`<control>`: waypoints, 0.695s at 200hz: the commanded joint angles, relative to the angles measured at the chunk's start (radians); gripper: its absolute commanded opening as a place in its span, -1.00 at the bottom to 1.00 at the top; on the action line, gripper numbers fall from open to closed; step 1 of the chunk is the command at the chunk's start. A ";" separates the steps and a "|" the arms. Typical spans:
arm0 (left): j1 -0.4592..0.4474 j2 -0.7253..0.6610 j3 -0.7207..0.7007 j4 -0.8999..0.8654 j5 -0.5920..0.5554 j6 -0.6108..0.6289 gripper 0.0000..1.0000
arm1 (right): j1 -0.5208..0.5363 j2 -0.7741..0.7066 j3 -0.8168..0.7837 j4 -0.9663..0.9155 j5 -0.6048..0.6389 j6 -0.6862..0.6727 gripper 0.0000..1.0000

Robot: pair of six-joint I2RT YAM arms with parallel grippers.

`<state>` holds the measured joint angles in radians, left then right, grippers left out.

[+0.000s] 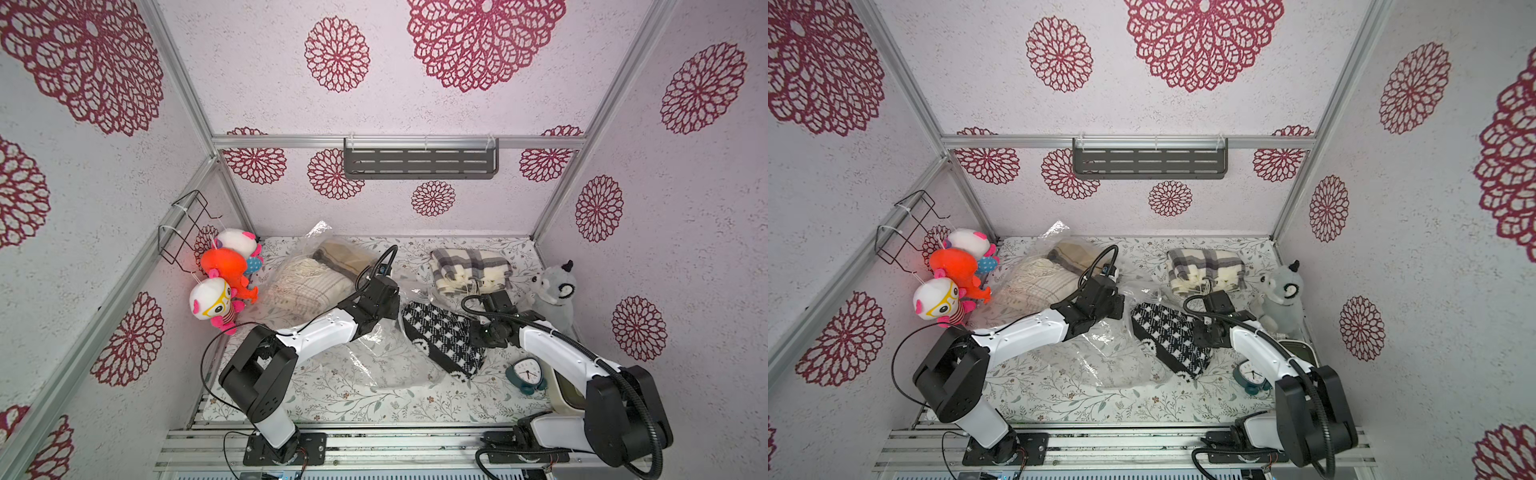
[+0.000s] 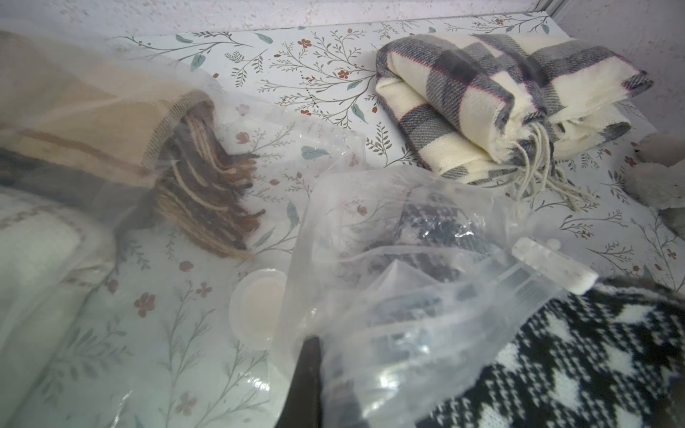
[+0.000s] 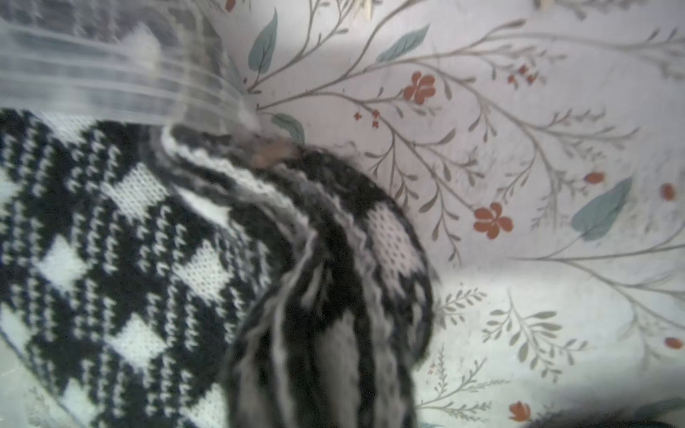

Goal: Take the scarf out of the vacuum bag
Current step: Take out the scarf from the vacuum bag.

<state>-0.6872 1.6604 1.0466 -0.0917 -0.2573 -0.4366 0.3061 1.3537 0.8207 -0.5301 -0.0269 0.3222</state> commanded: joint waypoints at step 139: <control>0.039 0.041 -0.022 0.105 -0.181 0.022 -1.00 | -0.182 0.153 0.239 -0.099 0.379 -0.139 -1.00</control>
<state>-0.6781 1.7580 1.0607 0.0208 -0.3523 -0.4297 0.1837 1.4960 1.0046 -0.5945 0.1913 0.1589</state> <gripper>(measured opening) 0.049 0.114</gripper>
